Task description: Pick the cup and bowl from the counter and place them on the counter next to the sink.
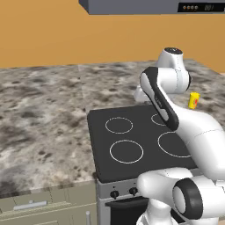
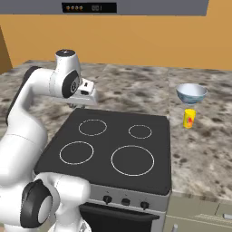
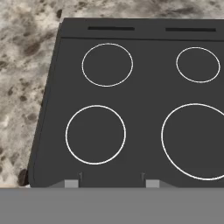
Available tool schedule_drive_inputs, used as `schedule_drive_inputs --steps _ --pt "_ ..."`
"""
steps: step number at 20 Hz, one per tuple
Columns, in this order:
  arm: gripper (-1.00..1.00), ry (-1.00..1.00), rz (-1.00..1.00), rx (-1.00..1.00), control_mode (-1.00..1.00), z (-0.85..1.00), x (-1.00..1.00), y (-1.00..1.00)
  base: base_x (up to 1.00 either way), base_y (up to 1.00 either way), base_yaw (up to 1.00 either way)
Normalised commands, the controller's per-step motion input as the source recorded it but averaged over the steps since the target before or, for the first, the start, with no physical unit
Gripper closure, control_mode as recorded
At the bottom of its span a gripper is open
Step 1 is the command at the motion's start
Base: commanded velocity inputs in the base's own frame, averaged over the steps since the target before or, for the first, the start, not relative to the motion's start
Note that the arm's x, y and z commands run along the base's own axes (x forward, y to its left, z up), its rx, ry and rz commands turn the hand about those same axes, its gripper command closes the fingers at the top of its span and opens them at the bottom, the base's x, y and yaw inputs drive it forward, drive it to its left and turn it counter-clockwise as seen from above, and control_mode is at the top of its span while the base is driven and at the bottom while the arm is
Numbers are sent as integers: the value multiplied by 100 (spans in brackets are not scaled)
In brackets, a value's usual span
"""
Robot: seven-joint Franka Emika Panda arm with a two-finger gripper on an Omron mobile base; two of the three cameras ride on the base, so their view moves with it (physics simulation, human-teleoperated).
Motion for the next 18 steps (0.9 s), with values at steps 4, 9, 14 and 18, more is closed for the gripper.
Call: schedule_drive_inputs --steps 4,9,14,18 --pt "-100 0 0 0 100 0 0 0 0 0 0" --pt "-100 0 0 0 100 0 0 0 -50 0 -1" --pt "-100 0 0 0 100 0 0 0 -74 -10 -3" --pt "-100 0 0 0 100 0 0 0 -72 -78 19"
